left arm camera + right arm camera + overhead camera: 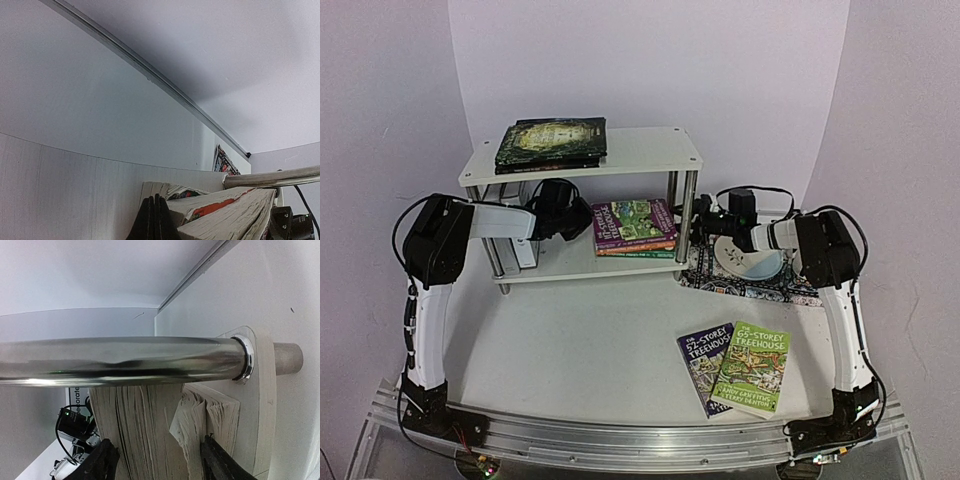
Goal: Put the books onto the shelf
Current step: Adjust the book pile on the shelf.
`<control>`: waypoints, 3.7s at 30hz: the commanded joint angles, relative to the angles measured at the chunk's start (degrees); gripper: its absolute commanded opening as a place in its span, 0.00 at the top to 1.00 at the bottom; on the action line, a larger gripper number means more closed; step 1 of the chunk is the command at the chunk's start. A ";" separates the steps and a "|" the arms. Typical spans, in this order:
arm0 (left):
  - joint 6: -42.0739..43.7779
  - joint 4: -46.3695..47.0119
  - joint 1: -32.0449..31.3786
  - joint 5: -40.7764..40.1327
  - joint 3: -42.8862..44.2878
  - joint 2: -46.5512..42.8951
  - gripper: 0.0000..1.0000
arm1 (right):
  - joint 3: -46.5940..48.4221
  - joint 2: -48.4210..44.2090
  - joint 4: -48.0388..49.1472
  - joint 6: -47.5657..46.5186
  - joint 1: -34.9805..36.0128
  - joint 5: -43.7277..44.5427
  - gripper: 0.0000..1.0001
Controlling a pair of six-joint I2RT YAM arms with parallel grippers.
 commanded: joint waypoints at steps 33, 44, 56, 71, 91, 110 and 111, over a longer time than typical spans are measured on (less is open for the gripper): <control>1.11 1.87 -0.83 2.85 1.63 -0.98 1.00 | 4.10 4.01 10.03 7.93 1.13 -4.55 0.07; 0.18 1.87 -1.09 4.53 1.41 -1.18 1.00 | 4.75 3.82 9.84 8.34 1.59 -5.75 0.08; -0.30 1.87 -2.07 2.22 -1.33 -4.05 1.00 | 3.92 2.64 9.32 7.81 1.64 -5.99 0.09; -0.74 1.87 -3.31 1.16 -2.97 -5.98 1.00 | 2.43 1.20 8.00 6.67 2.31 -6.73 0.11; 0.90 1.62 -1.83 -0.75 -0.74 -5.23 1.00 | 1.15 -1.68 2.24 1.78 0.85 -4.64 0.10; 2.77 0.65 -1.63 -1.09 -2.24 -7.63 1.00 | 0.38 -6.99 -13.00 -11.61 0.48 -5.88 0.61; 2.77 0.64 -1.63 -1.11 -2.37 -7.72 1.00 | 0.43 -7.26 -13.14 -11.65 0.44 -5.51 0.62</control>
